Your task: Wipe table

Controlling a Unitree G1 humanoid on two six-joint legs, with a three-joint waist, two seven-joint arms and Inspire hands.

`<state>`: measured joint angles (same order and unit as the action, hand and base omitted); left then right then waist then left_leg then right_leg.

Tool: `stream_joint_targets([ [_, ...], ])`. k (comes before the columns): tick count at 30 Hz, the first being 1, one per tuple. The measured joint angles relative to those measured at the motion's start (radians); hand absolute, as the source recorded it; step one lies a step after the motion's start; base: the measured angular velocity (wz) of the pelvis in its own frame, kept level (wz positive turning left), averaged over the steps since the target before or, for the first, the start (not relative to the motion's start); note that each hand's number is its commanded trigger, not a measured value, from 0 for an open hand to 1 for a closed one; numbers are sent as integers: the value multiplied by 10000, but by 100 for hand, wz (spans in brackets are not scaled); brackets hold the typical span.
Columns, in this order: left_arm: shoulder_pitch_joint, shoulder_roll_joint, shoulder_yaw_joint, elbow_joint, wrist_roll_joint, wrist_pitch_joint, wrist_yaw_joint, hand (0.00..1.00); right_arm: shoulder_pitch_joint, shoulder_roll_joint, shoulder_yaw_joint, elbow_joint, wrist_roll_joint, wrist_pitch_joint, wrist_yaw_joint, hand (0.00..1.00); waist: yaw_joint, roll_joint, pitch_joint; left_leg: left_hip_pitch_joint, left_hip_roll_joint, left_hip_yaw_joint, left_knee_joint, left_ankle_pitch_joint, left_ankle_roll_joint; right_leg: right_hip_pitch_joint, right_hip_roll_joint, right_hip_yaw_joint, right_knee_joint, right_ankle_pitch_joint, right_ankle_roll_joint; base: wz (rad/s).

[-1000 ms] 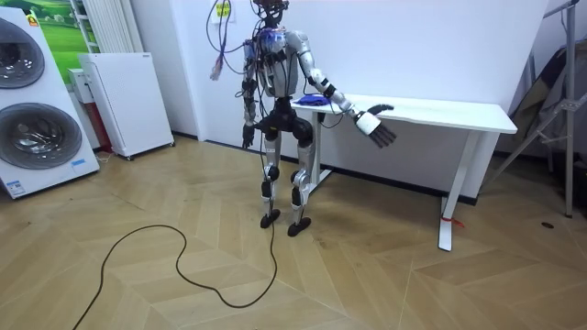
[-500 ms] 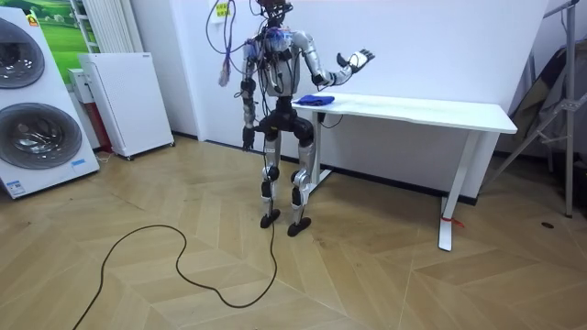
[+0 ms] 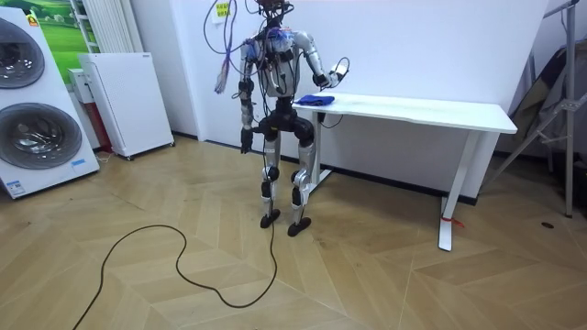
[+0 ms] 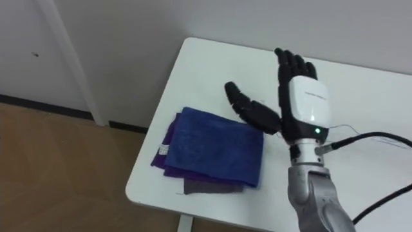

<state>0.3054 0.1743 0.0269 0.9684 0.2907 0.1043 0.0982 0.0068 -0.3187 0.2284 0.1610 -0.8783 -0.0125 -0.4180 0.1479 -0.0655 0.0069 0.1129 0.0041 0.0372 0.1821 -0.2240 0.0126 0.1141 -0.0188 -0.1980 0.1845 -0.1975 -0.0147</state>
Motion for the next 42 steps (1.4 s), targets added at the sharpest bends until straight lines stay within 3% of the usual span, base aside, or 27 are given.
stream_joint_targets([
  [4, -67, 6, -50, -78, 293, -1, 10, 0, 129, 23, 702, 77, -815, 68, 167, 0, 261, 55, -32, 40, -8, -75, 3, 0, 0, 62, 3, -56, -13, 1, 0, 6],
  [10, -73, 18, -410, -64, 297, -6, 22, 0, 253, 69, 1417, 421, -1094, 67, 485, 0, 259, 129, -42, 41, -9, -197, 9, 1, 0, 115, -9, -187, -2, 1, 1, 5],
  [19, -138, 34, -881, -58, 274, -8, 21, 0, 788, 193, 1786, 1048, -1529, 138, 708, 0, 246, 85, -25, 29, -31, -231, 65, 2, 0, 166, -40, -263, -5, 1, 1, 2],
  [35, -87, 37, -880, -440, 290, -18, -28, 0, 1371, 192, 1816, 1096, -2344, 124, 690, 0, 228, 102, -47, -26, -64, -158, 56, 0, 5, 226, -66, -312, -165, 13, 26, 2],
  [36, -84, 37, -879, -450, 296, -20, -41, 0, 1372, 194, 1816, 1096, -2346, 117, 690, 53, 231, 102, -48, -28, -64, -154, 57, 0, 5, 226, -66, -322, -166, 13, 26, 0],
  [38, -128, 40, -875, -455, 319, -20, -183, 0, 1373, 202, 1817, 1096, -2291, 91, 701, 66, 188, 97, -52, -53, -65, -139, 54, 0, 6, 222, -80, -387, -167, 13, 27, 2],
  [40, -171, 39, -876, -460, 340, -19, -297, 0, 1372, 212, 1813, 1096, -2283, 90, 706, 100, 190, 98, -58, -57, -62, -124, 51, -1, 7, 221, -81, -393, -166, 13, 28, 0],
  [42, -193, 38, -872, -501, 427, -19, -412, 0, 1360, 238, 1786, 1092, -2306, 91, 637, 100, 178, 111, -75, -61, -58, -125, 51, -5, 12, 223, -81, -418, -165, 13, 28, 2],
])
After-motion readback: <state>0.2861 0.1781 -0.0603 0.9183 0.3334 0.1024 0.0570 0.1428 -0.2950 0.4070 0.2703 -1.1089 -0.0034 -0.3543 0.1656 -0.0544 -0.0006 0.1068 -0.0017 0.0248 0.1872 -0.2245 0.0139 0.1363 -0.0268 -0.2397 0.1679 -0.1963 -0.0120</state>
